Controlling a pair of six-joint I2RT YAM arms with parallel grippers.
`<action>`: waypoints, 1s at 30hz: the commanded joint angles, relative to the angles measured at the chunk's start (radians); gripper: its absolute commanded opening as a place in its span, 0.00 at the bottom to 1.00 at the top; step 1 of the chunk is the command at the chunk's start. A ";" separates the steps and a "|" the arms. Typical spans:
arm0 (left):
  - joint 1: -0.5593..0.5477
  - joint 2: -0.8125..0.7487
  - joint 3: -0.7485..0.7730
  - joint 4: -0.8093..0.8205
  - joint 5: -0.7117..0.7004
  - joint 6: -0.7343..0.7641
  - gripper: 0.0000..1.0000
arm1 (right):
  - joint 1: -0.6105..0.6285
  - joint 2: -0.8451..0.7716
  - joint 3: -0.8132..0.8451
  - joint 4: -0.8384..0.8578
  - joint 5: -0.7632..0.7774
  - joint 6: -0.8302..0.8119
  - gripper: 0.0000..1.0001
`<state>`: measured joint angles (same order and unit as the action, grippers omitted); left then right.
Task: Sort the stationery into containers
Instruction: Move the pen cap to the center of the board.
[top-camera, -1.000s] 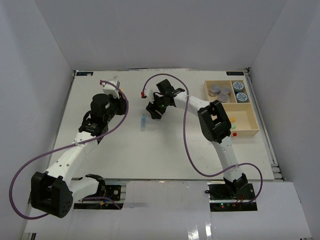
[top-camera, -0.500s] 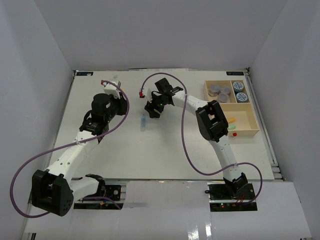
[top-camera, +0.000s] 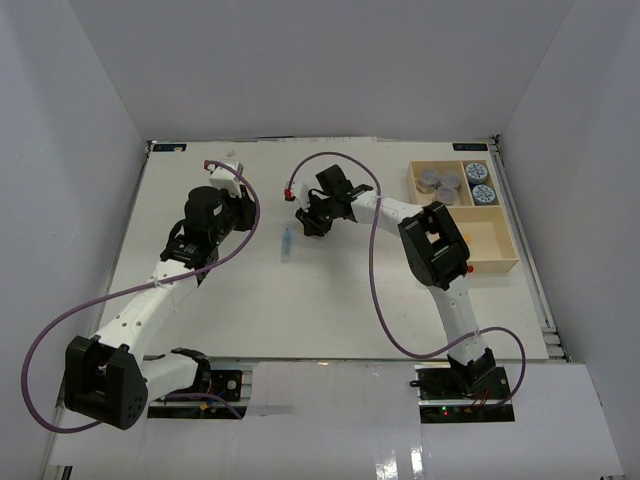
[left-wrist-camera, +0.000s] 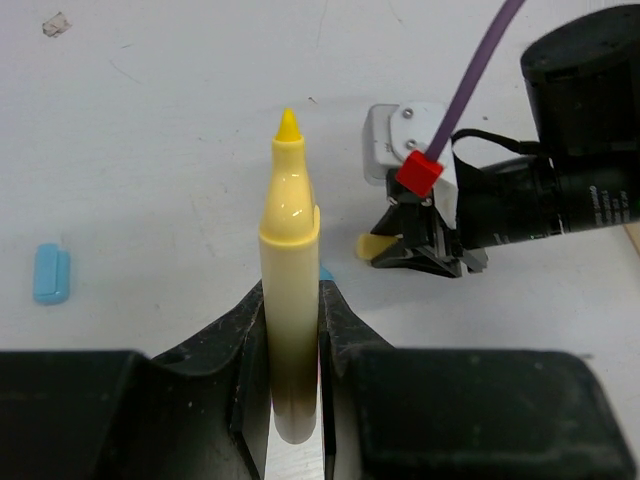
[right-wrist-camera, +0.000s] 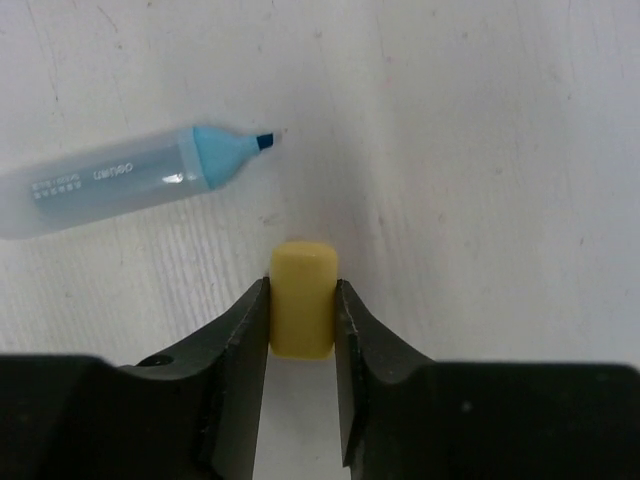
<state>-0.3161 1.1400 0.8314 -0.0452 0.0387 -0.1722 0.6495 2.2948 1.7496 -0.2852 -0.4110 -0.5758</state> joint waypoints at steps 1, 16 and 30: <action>0.005 -0.017 0.038 0.004 0.018 0.007 0.11 | 0.002 -0.072 -0.162 0.030 0.080 0.111 0.27; 0.006 -0.031 0.040 0.002 0.041 -0.001 0.11 | 0.058 -0.500 -0.837 0.178 0.471 0.625 0.23; 0.006 -0.023 0.043 -0.004 0.044 0.000 0.12 | 0.072 -0.479 -0.725 -0.084 0.511 0.637 0.47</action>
<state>-0.3161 1.1389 0.8333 -0.0486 0.0689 -0.1730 0.7204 1.7618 1.0122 -0.1589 0.0639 0.0566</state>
